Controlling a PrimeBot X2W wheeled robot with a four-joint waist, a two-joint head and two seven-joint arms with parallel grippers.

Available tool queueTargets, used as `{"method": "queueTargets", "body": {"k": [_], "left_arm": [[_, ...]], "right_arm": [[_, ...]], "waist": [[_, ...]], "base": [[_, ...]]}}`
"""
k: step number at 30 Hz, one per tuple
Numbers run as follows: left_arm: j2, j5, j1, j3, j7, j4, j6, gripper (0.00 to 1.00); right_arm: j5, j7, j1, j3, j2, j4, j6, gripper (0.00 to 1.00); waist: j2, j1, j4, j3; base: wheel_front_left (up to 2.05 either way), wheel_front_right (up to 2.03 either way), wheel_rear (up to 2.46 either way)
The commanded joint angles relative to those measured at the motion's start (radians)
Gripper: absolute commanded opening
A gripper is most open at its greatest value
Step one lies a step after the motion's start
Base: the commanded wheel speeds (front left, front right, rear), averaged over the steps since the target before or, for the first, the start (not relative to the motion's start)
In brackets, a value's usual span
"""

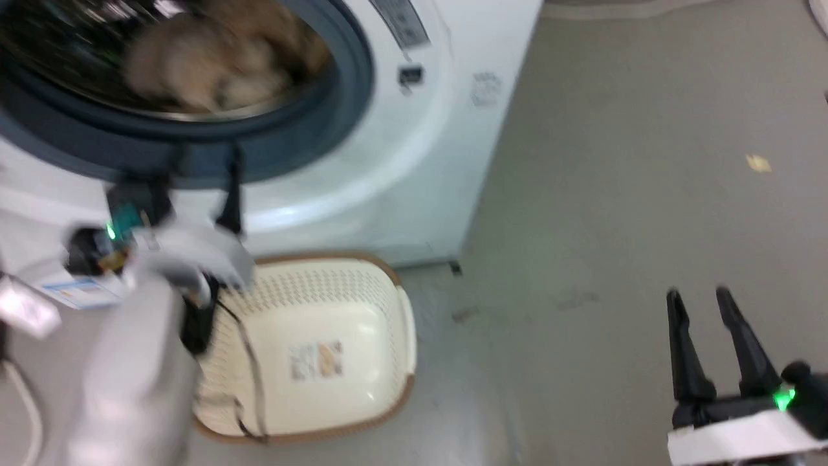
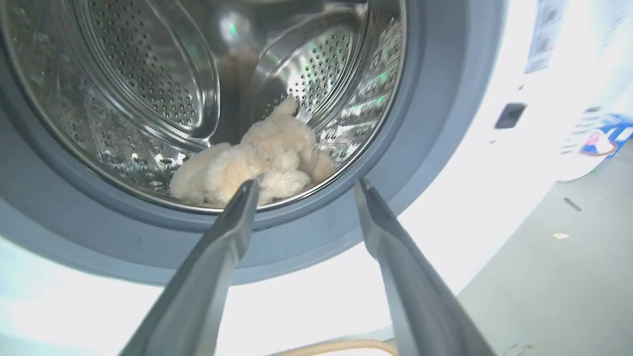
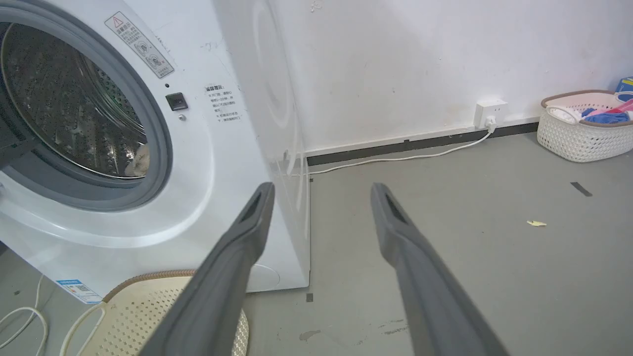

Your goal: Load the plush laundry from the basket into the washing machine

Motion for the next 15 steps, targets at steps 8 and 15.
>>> {"method": "queueTargets", "body": {"k": [8,15], "left_arm": [[-0.088,-0.018,0.470,0.051,-0.006,-0.414,-0.003,1.00],[-0.147,0.044,0.706,0.065,-0.006,-0.593,0.054,1.00]], "right_arm": [[-0.055,-0.004,0.135,0.009,0.010,0.012,0.001,1.00],[-0.090,-0.004,0.183,0.009,0.018,0.007,0.001,1.00]], "waist": [[0.0000,0.0004,0.196,-0.279],[0.0000,0.0004,0.233,-0.307]], "base": [[0.00,0.00,0.00],[0.00,0.00,0.00]]}}
